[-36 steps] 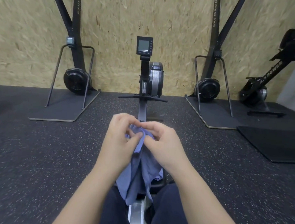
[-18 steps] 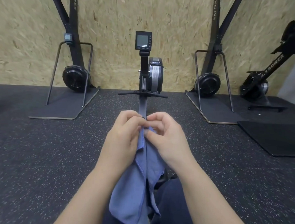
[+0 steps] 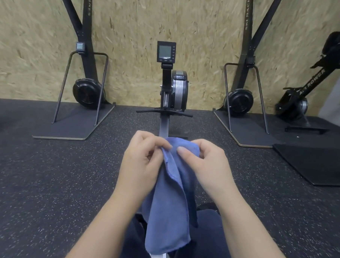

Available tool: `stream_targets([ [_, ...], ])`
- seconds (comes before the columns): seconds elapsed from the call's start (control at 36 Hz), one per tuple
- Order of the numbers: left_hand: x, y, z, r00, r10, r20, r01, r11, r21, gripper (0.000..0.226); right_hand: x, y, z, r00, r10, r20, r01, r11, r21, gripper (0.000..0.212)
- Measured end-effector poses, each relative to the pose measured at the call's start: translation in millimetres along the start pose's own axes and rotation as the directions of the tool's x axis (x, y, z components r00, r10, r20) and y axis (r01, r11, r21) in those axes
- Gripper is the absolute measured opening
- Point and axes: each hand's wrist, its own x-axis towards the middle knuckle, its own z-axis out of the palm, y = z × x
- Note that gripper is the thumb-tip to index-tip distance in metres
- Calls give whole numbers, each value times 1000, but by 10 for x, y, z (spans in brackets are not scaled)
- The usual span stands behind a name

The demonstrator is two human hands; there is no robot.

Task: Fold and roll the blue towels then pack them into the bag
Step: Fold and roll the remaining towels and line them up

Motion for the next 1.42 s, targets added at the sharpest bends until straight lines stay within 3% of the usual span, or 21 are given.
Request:
stream_targets([
  [0.11,9,49,24,999,-42,-1,42,998,-54,35,-18,-71,70,998,-32,51,29,997,73,9],
  [0.25,-15,33,-6,990,-9,142,27,992,-125,22,-16,-59,66,998,-3,70,-8,988,152,10],
  [0.42,-29,-25,3,997,61,40,-64,995,76,4,-21,-47,60,991,31,132,-48,990,132,17],
  [0.53,-31,4,8,985,145,97,-160,973,165,7,-20,-53,62,989,32,146,-45,995,87,21],
  [0.69,-20,15,31,982,141,128,-164,968,189,8,-43,-56,54,983,9,184,-1,999,-43,29],
  [0.97,20,62,6,994,66,82,-79,981,178,0,-62,-107,47,968,-65,244,87,993,-82,37],
  [1.14,41,96,-16,993,-16,114,-5,983,184,15,-65,-73,46,964,-75,253,108,987,-119,39],
  [1.42,55,88,-12,985,-127,121,113,987,111,19,-37,-11,50,963,-95,251,135,980,-149,26],
])
